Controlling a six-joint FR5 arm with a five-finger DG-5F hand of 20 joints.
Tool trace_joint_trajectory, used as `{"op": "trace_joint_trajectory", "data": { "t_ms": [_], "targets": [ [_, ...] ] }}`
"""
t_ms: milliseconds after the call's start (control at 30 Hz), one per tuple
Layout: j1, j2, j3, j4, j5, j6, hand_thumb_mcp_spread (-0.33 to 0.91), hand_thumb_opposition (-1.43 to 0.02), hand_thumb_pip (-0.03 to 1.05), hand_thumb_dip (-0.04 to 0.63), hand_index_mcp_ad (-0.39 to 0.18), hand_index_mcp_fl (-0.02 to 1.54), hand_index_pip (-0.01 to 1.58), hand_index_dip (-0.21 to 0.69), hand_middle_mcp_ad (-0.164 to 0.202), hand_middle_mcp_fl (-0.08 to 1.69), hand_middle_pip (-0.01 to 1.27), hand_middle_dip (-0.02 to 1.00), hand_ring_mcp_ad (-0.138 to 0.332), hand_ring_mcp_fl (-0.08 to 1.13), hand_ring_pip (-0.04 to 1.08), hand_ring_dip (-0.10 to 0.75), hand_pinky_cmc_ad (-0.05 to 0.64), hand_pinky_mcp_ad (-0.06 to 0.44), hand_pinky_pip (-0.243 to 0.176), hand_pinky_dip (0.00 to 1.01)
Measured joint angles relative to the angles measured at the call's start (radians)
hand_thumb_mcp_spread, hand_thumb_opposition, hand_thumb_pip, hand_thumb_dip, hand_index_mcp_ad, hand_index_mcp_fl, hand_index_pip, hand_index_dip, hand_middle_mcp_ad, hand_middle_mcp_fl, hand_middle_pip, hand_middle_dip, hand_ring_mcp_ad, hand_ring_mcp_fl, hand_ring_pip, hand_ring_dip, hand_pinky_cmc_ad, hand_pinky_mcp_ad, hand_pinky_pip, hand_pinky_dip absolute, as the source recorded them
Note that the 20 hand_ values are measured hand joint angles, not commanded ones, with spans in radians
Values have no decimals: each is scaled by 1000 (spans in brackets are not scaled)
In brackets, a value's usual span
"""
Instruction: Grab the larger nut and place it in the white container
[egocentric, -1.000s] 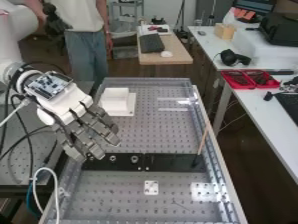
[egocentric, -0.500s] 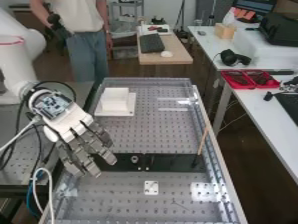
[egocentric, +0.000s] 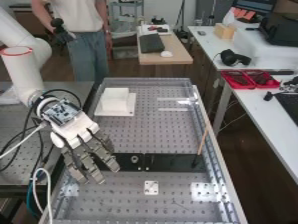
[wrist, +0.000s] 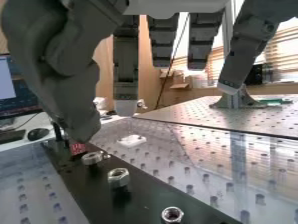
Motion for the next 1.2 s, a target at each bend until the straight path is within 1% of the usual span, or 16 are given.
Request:
{"op": "trace_joint_trajectory", "data": {
  "t_ms": [33, 133, 167, 200, 233, 367, 400, 467, 500, 567, 700, 800, 900, 1067, 1200],
  "targets": [
    [1, -5, -1, 11, -4, -24, 246, -866, 770, 190, -84, 2, 1552, 94, 73, 3, 126, 215, 176, 0, 215, 136, 380, 340, -106, 778],
    [3, -15, -3, 32, -15, -60, 262, -867, 770, 190, -86, 2, 1555, 94, 73, 3, 126, 215, 176, 3, 227, 119, 380, 340, -106, 796],
    [3, -16, -3, 35, -16, -64, 262, -864, 770, 190, -84, 2, 1555, 94, 73, 3, 127, 215, 176, 3, 223, 119, 380, 340, -106, 792],
    [3, -17, -3, 40, -20, -68, 262, -864, 770, 190, -87, 2, 1552, 94, 73, 3, 129, 209, 176, 0, 253, 115, 380, 340, -106, 810],
    [2, -18, -3, 40, -24, -70, 265, -880, 770, 194, -87, 2, 1555, 94, 73, 3, 126, 202, 176, 3, 246, 106, 380, 340, -103, 808],
    [-6, -22, 3, 28, -40, -67, 265, -880, 789, 197, -87, 2, 1557, 94, 73, 3, 126, 202, 175, 3, 243, 105, 380, 337, -106, 827],
    [-9, -24, 6, 21, -45, -66, 260, -885, 798, 209, -87, 2, 1557, 94, 73, 3, 126, 202, 175, 0, 265, 105, 380, 340, -103, 827],
    [-14, -26, 10, 10, -52, -62, 295, -899, 810, 236, -91, 2, 1557, 94, 73, 3, 126, 201, 175, 0, 260, 103, 380, 337, -103, 822],
    [-17, -28, 14, 2, -57, -62, 290, -897, 810, 239, -101, 2, 1557, 94, 73, 3, 126, 199, 175, 0, 265, 103, 380, 337, -103, 827],
    [-20, -31, 17, -3, -62, -63, 309, -915, 810, 243, -103, 2, 1557, 94, 73, 3, 126, 202, 173, 0, 264, 103, 380, 332, -103, 827],
    [-25, -41, 22, -10, -71, -59, 307, -927, 860, 258, -103, 2, 1557, 91, 73, 3, 126, 199, 175, 0, 253, 103, 380, 328, -106, 827],
    [-26, -51, 25, -11, -76, -58, 305, -927, 860, 255, -103, 2, 1557, 94, 73, 3, 126, 199, 171, 0, 250, 103, 380, 326, -106, 827],
    [-25, -63, 27, -8, -78, -53, 305, -927, 855, 267, -103, 2, 1557, 94, 73, 3, 126, 199, 171, 0, 253, 103, 380, 326, -106, 824],
    [-23, -76, 27, 8, -71, -44, 309, -927, 838, 267, -103, 2, 1550, 96, 73, 3, 124, 202, 171, 0, 253, 103, 380, 326, -106, 824],
    [-22, -82, 24, 24, -64, -44, 311, -930, 827, 265, -103, 5, 1557, 141, 73, 7, 126, 202, 171, 0, 253, 103, 379, 326, -103, 824]
  ]
}}
